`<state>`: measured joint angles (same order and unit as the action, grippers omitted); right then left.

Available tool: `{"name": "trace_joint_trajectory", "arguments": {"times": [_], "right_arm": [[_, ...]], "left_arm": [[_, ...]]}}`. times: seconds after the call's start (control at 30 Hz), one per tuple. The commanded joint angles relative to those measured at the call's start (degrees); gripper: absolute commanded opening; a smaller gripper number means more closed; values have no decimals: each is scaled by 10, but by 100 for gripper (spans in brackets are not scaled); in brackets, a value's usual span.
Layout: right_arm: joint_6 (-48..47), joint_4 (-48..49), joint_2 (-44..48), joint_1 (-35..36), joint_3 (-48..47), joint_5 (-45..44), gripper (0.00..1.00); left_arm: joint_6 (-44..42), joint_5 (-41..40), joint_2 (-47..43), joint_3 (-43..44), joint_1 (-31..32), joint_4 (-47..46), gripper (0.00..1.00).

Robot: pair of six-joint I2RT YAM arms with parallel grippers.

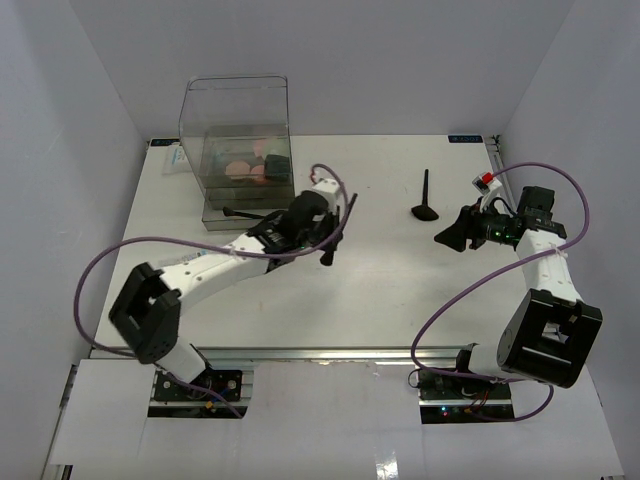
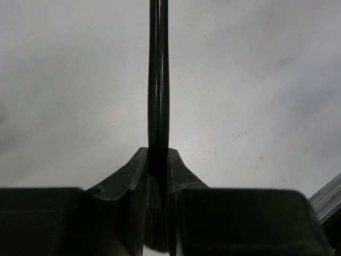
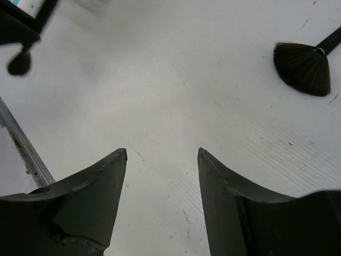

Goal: Organize the makeup

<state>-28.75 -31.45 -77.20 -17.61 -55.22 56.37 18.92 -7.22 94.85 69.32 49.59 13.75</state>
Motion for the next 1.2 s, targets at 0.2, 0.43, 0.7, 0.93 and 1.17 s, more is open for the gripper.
{"name": "trace_joint_trajectory", "arguments": {"times": [0.2, 0.43, 0.7, 0.93, 1.17], "right_arm": [[14, 21, 20, 2, 11, 14, 62], [16, 25, 19, 6, 13, 7, 62], [14, 25, 18, 6, 13, 5, 62], [12, 25, 15, 7, 14, 4, 63], [12, 25, 15, 8, 14, 3, 63]], "left_arm": [[321, 158, -304, -255, -316, -167, 4], [564, 183, -254, -260, -401, -168, 7], [710, 151, -157, -224, -407, -169, 8], [774, 104, -120, -213, -409, -207, 16], [795, 109, -87, -213, -411, -241, 45]]}}
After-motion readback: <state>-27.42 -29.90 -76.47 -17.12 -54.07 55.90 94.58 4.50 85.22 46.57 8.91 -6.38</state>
